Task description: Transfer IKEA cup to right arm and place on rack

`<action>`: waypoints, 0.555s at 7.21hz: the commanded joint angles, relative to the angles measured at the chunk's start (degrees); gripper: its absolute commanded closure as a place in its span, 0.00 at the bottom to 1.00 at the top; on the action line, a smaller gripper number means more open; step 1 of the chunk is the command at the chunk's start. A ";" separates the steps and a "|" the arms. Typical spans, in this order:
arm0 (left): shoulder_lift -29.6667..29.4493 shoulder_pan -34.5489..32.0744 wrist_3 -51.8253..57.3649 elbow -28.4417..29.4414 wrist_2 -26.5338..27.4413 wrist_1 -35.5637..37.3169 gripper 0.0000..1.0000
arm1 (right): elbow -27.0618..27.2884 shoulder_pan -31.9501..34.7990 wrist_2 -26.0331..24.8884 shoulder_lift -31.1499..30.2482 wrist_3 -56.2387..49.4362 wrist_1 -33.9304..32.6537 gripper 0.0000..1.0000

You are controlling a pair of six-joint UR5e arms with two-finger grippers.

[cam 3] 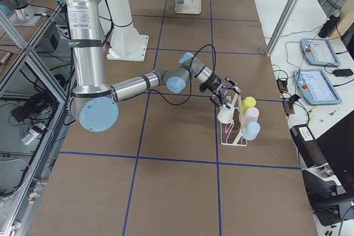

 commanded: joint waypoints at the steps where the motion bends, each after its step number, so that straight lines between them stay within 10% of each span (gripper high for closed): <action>1: -0.03 0.26 -7.57 0.74 1.03 -4.38 0.00 | 5.59 0.10 5.31 0.34 5.02 -0.16 0.04; 4: 0.23 1.49 -12.79 7.33 1.12 -17.40 0.00 | 10.78 -0.34 20.41 0.25 34.99 0.11 0.01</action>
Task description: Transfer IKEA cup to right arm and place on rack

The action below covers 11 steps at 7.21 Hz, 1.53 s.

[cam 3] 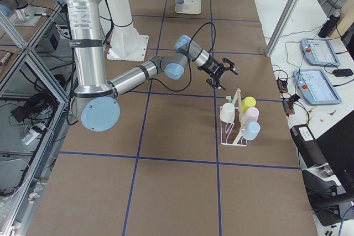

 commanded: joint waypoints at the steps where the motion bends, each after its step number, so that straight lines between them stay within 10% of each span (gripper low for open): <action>1: 0.22 3.44 -2.85 2.31 1.84 -4.48 0.00 | 4.48 -1.48 11.95 -0.07 25.70 0.25 0.01; 5: 3.29 17.76 -18.54 2.84 8.52 -13.68 0.00 | 9.68 -14.03 17.26 3.61 77.34 0.34 0.00; 11: 6.82 30.27 -30.72 8.54 19.09 -24.16 0.13 | 9.86 -17.31 18.33 5.29 85.41 0.34 0.00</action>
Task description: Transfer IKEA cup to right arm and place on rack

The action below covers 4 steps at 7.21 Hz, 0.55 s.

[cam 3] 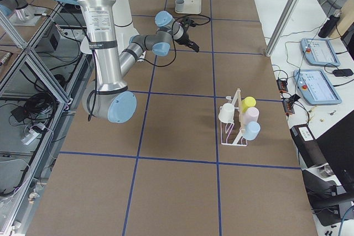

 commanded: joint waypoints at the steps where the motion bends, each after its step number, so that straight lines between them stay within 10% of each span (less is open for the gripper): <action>1: 0.02 1.68 -0.27 2.11 0.58 -2.21 0.46 | -0.13 -0.30 -0.26 0.03 0.16 0.00 0.00; 4: 0.02 2.48 -0.26 2.02 0.40 -3.17 0.95 | -0.30 -0.39 -0.35 0.11 0.16 0.00 0.00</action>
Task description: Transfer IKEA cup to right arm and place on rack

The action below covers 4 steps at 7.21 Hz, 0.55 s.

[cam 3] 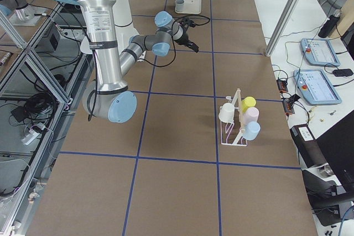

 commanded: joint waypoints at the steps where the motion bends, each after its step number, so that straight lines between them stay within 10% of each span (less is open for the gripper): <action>1: 0.23 0.16 0.17 0.11 -0.01 -1.50 1.00 | -0.05 -0.03 -0.04 0.02 0.00 0.00 0.00; 4: 0.32 -1.94 0.53 -0.32 -0.62 -1.51 1.00 | -0.66 -2.04 0.49 2.37 -0.08 0.00 0.00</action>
